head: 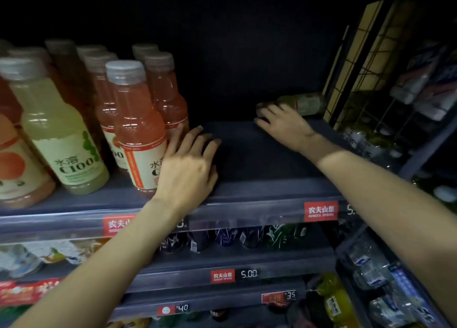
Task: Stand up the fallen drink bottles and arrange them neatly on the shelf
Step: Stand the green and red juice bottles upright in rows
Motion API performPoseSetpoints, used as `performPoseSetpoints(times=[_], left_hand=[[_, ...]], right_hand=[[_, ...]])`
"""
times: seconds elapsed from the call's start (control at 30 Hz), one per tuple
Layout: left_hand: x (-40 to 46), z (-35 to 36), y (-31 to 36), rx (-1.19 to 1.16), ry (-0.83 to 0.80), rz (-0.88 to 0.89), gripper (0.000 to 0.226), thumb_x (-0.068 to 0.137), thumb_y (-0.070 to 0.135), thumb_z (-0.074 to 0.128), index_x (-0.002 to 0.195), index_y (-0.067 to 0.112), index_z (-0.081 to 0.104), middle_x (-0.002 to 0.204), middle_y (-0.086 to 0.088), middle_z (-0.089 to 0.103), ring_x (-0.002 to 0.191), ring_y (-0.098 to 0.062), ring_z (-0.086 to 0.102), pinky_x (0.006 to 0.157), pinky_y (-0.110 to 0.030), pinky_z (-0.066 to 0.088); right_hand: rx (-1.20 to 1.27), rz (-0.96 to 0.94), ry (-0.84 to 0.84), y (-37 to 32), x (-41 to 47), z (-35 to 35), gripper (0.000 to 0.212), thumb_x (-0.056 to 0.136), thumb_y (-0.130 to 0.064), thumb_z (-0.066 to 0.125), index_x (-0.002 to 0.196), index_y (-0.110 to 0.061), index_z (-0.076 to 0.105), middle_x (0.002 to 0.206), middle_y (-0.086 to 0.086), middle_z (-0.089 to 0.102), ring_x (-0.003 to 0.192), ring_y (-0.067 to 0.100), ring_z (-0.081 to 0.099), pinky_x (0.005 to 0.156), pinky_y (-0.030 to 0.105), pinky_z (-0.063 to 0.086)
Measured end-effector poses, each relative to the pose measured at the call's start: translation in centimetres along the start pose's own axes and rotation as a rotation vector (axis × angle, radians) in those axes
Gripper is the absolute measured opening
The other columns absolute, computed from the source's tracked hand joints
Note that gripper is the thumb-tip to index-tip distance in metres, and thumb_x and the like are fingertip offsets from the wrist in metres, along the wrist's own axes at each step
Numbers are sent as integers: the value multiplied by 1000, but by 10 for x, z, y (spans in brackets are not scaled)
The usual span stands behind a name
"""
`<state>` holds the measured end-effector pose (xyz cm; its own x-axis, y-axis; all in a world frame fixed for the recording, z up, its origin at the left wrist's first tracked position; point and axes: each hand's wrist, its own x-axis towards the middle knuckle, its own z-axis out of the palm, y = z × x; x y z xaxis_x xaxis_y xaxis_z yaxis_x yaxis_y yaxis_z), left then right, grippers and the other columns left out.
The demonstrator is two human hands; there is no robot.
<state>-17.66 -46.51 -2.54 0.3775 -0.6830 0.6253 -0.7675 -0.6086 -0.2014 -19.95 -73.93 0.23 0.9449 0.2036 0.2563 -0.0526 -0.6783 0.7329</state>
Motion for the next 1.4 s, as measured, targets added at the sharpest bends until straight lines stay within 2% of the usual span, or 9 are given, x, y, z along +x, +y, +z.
performPoseSetpoints(times=[0.13,0.2,0.33,0.47,0.63,0.77,1.0,1.13,1.4], left_hand=[[-5,6,4,-14,23,-18,44,79,21,53,119,8,64,115,-10,67,120,-32,54,111,-46,27],[-7,8,6,-41,43,-26,42,80,20,50,117,8,65,112,-9,68,117,-32,56,111,-45,28],[-6,10,6,-68,81,-19,40,80,18,50,114,8,66,109,-10,69,114,-33,58,111,-45,28],[-7,13,6,-73,102,-3,39,80,20,48,112,8,66,107,-9,69,112,-32,58,110,-44,28],[-8,13,5,-84,81,-18,38,82,20,46,113,9,65,101,-10,69,111,-32,58,108,-45,32],[-8,9,7,-126,75,-43,39,85,24,49,118,9,62,101,-11,69,107,-31,59,102,-40,33],[11,-7,22,-667,-144,-201,87,75,37,79,141,0,36,133,-18,49,122,-31,47,102,-39,42],[19,-19,31,-1013,23,-396,75,79,17,75,140,2,34,136,-14,49,124,-24,50,102,-31,43],[29,-26,18,-605,124,-496,76,85,39,68,146,7,34,120,-18,63,103,-36,63,81,-41,50]], right_hand=[[-9,-25,-319,14,26,20,43,101,-21,33,144,-16,34,155,23,16,143,39,14,117,50,9],[-7,-33,-328,11,23,19,42,99,-19,32,139,-15,42,150,24,28,139,41,23,116,55,7],[-136,-3,-62,3,9,23,48,85,-13,27,114,-13,65,102,17,63,96,38,60,99,53,42],[-123,46,-235,2,2,24,58,86,-16,19,125,-27,59,121,11,63,105,31,62,96,47,46],[-22,52,-112,-6,-16,5,24,80,-17,46,81,-25,69,71,-1,62,57,16,60,49,24,41],[270,97,382,-30,-40,-33,44,80,-9,40,117,-12,63,91,9,66,79,28,65,63,32,53],[622,281,632,-65,-39,-133,51,80,-33,68,123,-7,54,107,9,67,90,26,66,74,38,53],[1076,476,616,-66,-25,-165,55,83,-27,70,129,-6,49,118,10,63,103,24,63,83,33,51],[1800,725,299,-65,0,-147,59,88,-36,63,137,-19,35,129,-3,50,111,8,51,84,12,44]])
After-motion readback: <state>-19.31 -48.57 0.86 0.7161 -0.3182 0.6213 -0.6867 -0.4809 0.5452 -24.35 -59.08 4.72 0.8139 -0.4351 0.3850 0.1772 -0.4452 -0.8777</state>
